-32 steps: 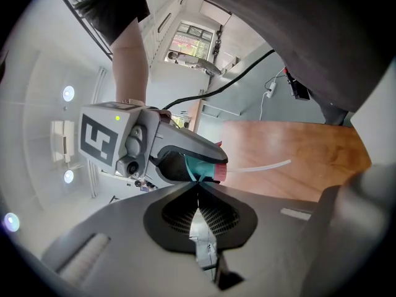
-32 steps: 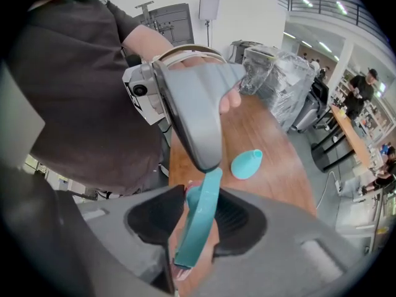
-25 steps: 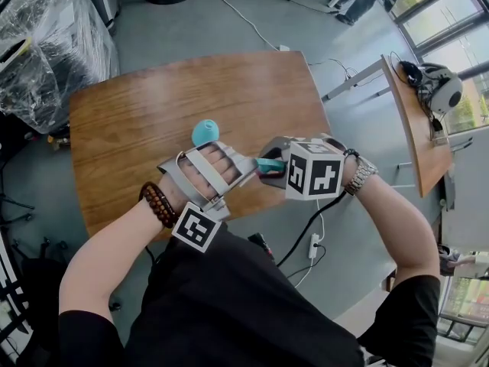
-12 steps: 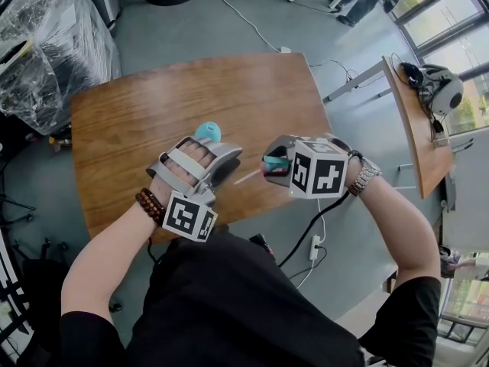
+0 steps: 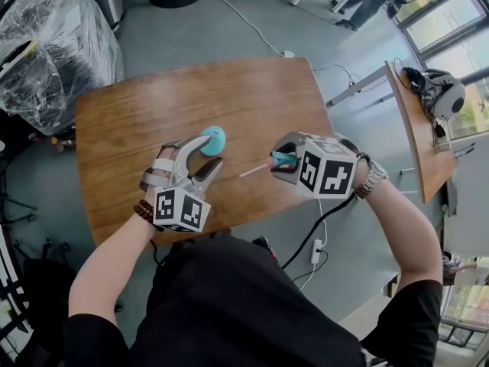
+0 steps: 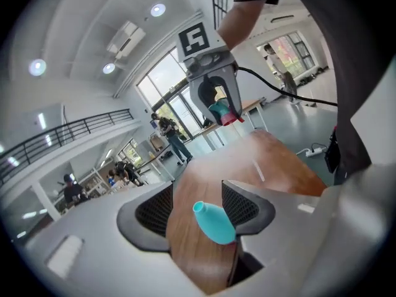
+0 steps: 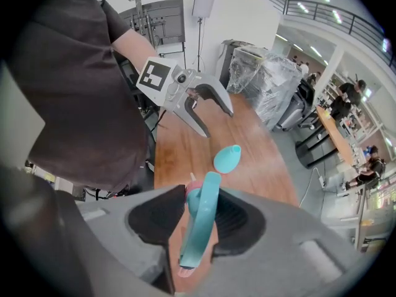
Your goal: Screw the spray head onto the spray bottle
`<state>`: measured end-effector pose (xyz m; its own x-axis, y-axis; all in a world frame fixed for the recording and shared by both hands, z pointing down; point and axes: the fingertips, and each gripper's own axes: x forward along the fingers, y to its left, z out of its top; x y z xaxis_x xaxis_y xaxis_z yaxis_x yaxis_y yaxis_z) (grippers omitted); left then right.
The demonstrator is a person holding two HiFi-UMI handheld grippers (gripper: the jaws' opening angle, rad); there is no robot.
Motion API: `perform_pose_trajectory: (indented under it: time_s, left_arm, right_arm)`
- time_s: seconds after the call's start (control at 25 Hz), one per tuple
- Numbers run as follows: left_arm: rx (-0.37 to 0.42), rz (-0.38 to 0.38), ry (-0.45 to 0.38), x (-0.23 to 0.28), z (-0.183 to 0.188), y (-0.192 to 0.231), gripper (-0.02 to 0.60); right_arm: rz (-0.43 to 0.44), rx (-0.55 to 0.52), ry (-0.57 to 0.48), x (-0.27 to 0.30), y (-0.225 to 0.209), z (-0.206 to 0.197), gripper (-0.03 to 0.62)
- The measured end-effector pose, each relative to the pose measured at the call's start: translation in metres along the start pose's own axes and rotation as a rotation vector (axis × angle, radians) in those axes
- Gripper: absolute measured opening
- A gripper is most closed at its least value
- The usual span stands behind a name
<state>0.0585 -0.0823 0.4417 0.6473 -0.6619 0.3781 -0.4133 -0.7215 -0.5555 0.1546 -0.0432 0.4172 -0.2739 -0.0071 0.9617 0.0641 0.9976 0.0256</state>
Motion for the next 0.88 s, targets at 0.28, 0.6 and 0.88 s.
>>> perform_pose_trajectory:
  time_s: [0.28, 0.6, 0.88]
  left_arm:
    - [-0.285, -0.010, 0.087, 0.017, -0.042, -0.001, 0.332]
    - [-0.534, -0.057, 0.167, 0.049, -0.086, -0.020, 0.434]
    - [-0.573, -0.091, 0.221, 0.083, -0.109, -0.033, 0.471]
  right_arm:
    - [-0.067, 0.000, 0.002, -0.012, -0.014, 0.002, 0.123]
    - [-0.095, 0.006, -0.003, -0.015, -0.021, 0.002, 0.123]
    - [-0.115, 0.006, 0.005, -0.026, -0.028, -0.002, 0.123]
